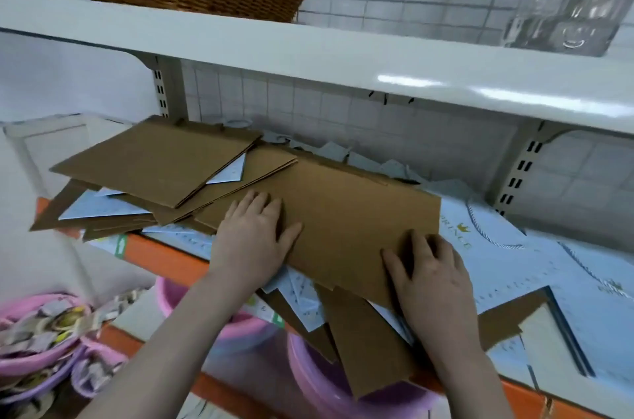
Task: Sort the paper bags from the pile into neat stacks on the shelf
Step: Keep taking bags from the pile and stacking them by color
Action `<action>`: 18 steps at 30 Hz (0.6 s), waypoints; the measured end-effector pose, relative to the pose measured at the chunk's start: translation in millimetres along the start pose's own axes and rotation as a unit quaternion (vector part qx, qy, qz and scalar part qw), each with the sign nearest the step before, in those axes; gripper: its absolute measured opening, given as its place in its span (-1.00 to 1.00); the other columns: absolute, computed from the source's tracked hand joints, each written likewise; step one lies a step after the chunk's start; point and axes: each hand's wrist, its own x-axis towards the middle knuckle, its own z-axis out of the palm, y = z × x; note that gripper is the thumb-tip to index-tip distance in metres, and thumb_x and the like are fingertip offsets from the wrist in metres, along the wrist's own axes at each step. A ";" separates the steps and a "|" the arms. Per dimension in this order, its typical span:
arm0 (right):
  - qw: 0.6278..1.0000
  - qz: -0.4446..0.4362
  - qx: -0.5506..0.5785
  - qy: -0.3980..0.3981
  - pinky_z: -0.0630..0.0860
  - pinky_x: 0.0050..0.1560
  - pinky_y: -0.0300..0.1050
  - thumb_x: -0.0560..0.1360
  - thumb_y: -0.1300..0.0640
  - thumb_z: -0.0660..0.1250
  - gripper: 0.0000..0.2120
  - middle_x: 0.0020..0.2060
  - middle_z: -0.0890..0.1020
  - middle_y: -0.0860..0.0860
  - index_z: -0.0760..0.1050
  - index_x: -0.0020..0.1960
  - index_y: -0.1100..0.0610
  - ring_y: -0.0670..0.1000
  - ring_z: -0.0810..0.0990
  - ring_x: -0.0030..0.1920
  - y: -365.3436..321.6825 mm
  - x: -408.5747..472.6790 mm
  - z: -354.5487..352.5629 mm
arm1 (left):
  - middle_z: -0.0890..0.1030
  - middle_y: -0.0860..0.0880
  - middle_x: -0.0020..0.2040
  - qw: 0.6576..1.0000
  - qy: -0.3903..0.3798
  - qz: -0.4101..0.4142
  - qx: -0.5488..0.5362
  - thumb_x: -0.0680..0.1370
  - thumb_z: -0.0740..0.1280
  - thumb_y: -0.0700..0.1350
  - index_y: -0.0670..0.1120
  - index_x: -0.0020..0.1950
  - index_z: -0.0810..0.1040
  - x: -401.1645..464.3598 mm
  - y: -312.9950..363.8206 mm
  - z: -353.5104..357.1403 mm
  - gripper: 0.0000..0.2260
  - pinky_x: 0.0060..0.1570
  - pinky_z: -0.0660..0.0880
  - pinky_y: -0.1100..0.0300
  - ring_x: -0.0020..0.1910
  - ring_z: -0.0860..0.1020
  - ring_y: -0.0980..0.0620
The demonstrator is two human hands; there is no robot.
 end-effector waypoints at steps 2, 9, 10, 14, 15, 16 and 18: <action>1.000 0.019 -0.005 -0.002 0.21 0.39 -0.03 0.53 -0.27 -0.03 -0.37 0.35 0.33 0.13 0.19 0.46 0.09 0.13 0.26 0.37 5.2 1.2 1.1 | 0.12 -0.06 0.54 1.000 -0.018 0.006 0.009 0.58 -0.06 0.25 -0.05 0.54 0.09 2.9 4.3 6.4 -0.40 0.48 -0.04 0.06 0.52 0.05 -0.02; 0.996 0.083 0.015 0.007 0.15 0.37 -0.07 0.56 -0.19 0.08 -0.38 0.34 0.37 0.15 0.16 0.47 0.18 0.13 0.28 0.36 14.5 -0.4 -3.8 | 0.00 -0.04 0.56 0.997 -0.062 0.031 0.014 0.54 -0.19 0.32 -0.04 0.56 -0.06 1.2 22.9 11.7 -0.32 0.49 -0.10 0.05 0.53 -0.05 -0.01; 0.995 0.096 0.016 0.011 0.17 0.35 -0.06 0.55 -0.18 0.10 -0.38 0.31 0.40 0.17 0.19 0.46 0.18 0.14 0.30 0.33 15.4 -1.5 -4.7 | 0.01 -0.04 0.56 0.997 -0.064 0.039 0.012 0.53 -0.19 0.33 -0.03 0.56 -0.04 -0.8 25.8 11.2 -0.31 0.48 -0.09 0.05 0.53 -0.04 -0.01; 0.987 0.154 0.037 0.019 0.23 0.29 -0.01 0.54 -0.16 0.18 -0.40 0.23 0.46 0.20 0.27 0.42 0.21 0.19 0.36 0.27 24.1 -4.8 -8.4 | 0.12 0.01 0.53 0.994 -0.069 0.082 0.009 0.54 -0.15 0.33 0.01 0.53 0.09 -9.5 30.2 5.5 -0.35 0.44 0.03 0.05 0.50 0.07 -0.01; 0.985 0.163 0.045 0.021 0.24 0.29 0.00 0.53 -0.14 0.20 -0.41 0.23 0.46 0.20 0.28 0.40 0.22 0.20 0.36 0.27 26.5 -5.3 -8.5 | 0.17 0.02 0.51 0.994 -0.063 0.087 0.001 0.55 -0.12 0.31 0.02 0.52 0.15 -9.1 28.9 3.2 -0.38 0.42 0.07 0.06 0.48 0.12 -0.01; 0.984 0.169 0.053 0.024 0.24 0.29 0.01 0.53 -0.13 0.22 -0.42 0.23 0.46 0.20 0.30 0.39 0.23 0.20 0.36 0.27 28.4 -5.5 -8.0 | 0.22 0.03 0.49 0.995 -0.056 0.087 -0.011 0.56 -0.10 0.30 0.02 0.49 0.21 -7.5 27.3 1.1 -0.40 0.40 0.10 0.06 0.45 0.16 -0.01; 0.982 0.175 0.062 0.028 0.25 0.30 0.01 0.53 -0.11 0.23 -0.43 0.24 0.47 0.19 0.31 0.39 0.24 0.19 0.35 0.28 30.3 -6.7 -5.7 | 0.28 -0.01 0.45 0.996 -0.049 0.074 -0.031 0.57 -0.04 0.27 -0.01 0.44 0.29 -1.6 23.9 -1.7 -0.43 0.37 0.14 0.05 0.42 0.20 -0.04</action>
